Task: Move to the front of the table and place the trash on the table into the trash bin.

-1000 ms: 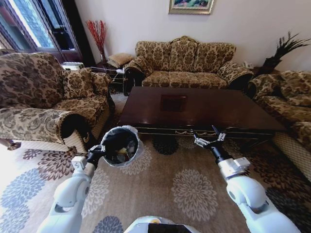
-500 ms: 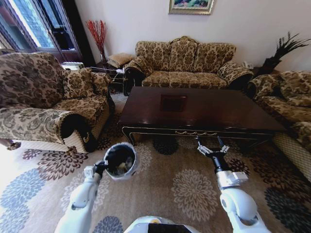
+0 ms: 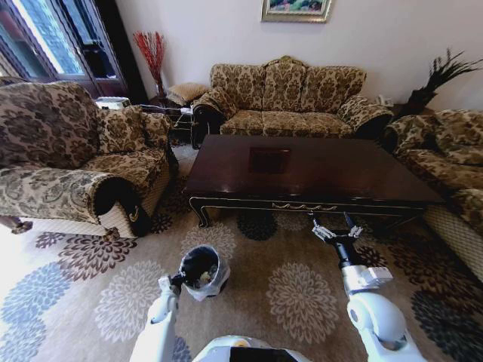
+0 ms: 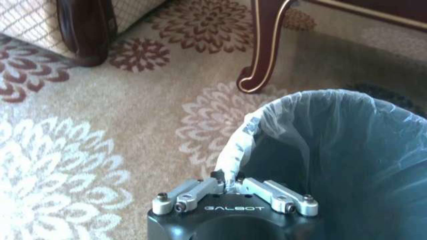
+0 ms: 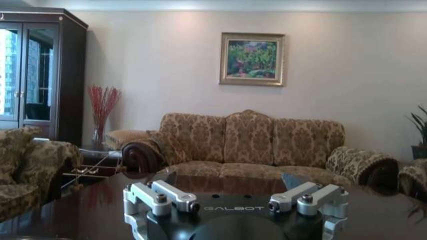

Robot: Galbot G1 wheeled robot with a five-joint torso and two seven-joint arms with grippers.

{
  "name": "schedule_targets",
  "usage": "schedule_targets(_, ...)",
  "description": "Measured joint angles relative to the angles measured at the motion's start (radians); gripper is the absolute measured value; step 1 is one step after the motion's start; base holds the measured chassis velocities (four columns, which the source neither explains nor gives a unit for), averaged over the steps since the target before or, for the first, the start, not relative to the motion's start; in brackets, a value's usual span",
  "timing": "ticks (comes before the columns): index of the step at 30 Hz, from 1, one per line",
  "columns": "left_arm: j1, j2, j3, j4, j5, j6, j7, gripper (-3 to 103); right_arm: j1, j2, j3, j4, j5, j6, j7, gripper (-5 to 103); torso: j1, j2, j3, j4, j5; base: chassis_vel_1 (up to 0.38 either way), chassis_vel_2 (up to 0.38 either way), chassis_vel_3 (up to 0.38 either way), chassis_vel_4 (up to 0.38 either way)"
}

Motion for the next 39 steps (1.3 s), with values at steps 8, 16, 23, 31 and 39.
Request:
schedule_targets(8, -0.104, -0.017, -0.015, 0.196, 0.002, -0.105, -0.010, 0, -0.002, -0.007, 0.015, 0.000, 0.009, -0.002, 0.002, 100, 0.000, 0.000, 0.000, -0.0003, 0.0002, 0.000, 0.000, 0.000, 0.000)
schedule_targets(16, -0.133, -0.025, -0.020, 0.245, 0.026, -0.114, -0.020, 10, 0.000, -0.014, 0.025, 0.000, 0.016, -0.005, 0.004, 100, 0.000, 0.000, 0.000, -0.0003, 0.0003, 0.000, 0.000, 0.000, 0.000)
schedule_targets(23, -0.098, -0.020, -0.027, 0.195, 0.039, -0.091, 0.004, 32, 0.012, -0.020, 0.022, 0.004, 0.017, -0.014, 0.005, 100, 0.000, 0.000, 0.000, -0.0002, 0.0001, 0.000, 0.000, 0.000, 0.000)
schedule_targets(31, 0.024, 0.006, -0.045, -0.040, 0.005, -0.109, 0.034, 59, 0.033, -0.039, 0.001, 0.014, 0.016, -0.038, 0.012, 100, 0.000, 0.000, 0.000, -0.0001, 0.0000, 0.000, 0.000, 0.000, 0.000)
schedule_targets(39, 0.109, 0.027, -0.068, -0.357, -0.069, -0.130, 0.002, 91, 0.044, -0.054, -0.031, 0.036, 0.000, -0.068, 0.021, 100, 0.000, 0.000, 0.000, -0.0002, -0.0001, 0.000, 0.000, 0.000, 0.000)
